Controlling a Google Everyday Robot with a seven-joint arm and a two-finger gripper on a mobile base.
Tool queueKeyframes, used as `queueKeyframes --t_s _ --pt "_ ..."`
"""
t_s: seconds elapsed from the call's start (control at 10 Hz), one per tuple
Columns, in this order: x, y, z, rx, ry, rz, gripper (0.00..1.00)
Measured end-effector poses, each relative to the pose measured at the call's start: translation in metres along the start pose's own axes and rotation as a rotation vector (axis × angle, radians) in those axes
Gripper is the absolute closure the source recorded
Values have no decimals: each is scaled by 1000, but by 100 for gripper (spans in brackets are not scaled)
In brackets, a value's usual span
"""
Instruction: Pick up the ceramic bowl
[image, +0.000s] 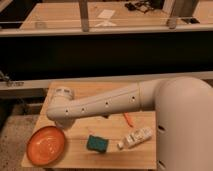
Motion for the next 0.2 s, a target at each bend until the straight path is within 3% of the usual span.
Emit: queueKeyframes --t_s 0.2 --pt "0 -1 -1 6 -1 -3 74"
